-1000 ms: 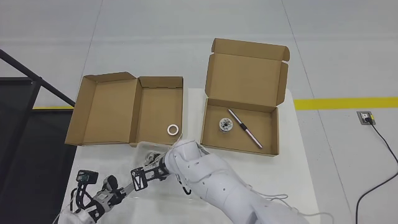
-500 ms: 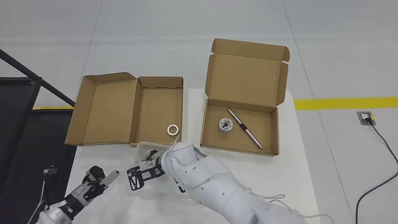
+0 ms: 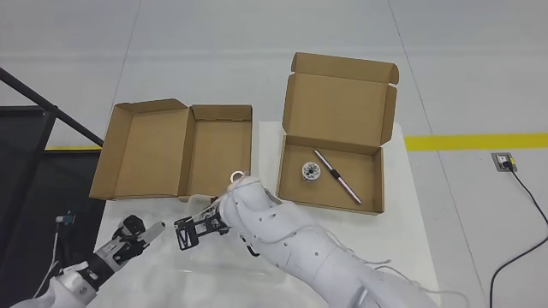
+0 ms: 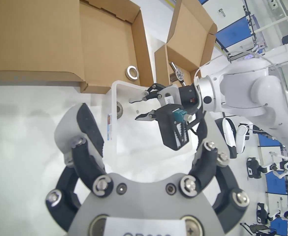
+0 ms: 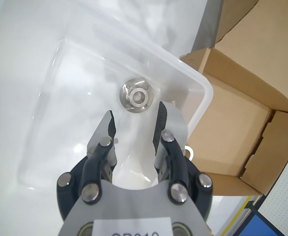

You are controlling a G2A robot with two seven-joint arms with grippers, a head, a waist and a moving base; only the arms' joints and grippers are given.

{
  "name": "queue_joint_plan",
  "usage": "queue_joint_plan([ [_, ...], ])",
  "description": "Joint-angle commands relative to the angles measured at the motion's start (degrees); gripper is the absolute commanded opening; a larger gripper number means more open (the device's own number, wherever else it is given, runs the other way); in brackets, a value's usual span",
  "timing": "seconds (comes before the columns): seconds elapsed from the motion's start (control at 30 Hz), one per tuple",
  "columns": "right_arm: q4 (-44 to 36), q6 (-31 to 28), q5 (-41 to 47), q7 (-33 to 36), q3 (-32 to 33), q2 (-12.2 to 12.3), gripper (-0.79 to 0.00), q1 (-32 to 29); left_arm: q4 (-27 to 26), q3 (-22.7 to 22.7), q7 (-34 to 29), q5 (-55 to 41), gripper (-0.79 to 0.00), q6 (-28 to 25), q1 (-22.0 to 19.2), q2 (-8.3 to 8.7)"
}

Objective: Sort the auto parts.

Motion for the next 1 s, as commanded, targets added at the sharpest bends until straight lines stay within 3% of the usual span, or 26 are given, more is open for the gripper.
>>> queue_joint_plan([
  [0.0, 0.3, 0.7, -0.1, 0.5, 0.4, 0.2, -0.403, -0.1, -0.3, 1.1, 0.1, 2.1, 0.0, 1.7, -0.9, 0.08],
  [0.23, -1.1, 5.6, -4.3, -3.5, 1.6, 2.3, -0.409, -1.0, -0.3, 3.7, 0.7, 6.9, 0.0, 4.8, -3.5, 0.33],
  [0.3, -4.3, 4.2, -5.0, -7.7, 2.9, 3.7, -0.416, -0.4, 1.9, 3.7, 0.0, 8.0, 0.0, 5.1, -3.3, 0.46],
  [0.37, -10.1, 0.0, -4.9, -8.9, 4.2, 5.0, -0.409, -0.8, 4.2, 7.0, 1.4, 10.7, 0.0, 4.0, -5.2, 0.41],
  [0.5, -19.1, -2.8, -7.1, -7.3, 6.7, 7.8, -0.403, -5.1, 5.4, 11.1, 3.2, 12.5, 0.0, 5.7, -8.5, 0.24],
  [0.7, -26.7, -5.9, -7.9, -0.8, 11.0, 10.4, -0.379, -9.9, 4.4, 12.5, 3.4, 12.7, 0.0, 7.3, -9.3, 0.26],
  [0.83, -26.6, -5.4, -6.0, 3.8, 13.1, 10.6, -0.348, -10.8, 3.4, 11.9, 6.7, 13.7, 0.0, 10.0, -9.1, 0.18],
  [0.97, -26.9, -4.9, -5.3, 4.3, 13.9, 10.8, -0.36, -11.3, 4.5, 7.8, 7.3, 9.8, 0.0, 10.7, -9.0, 0.34],
])
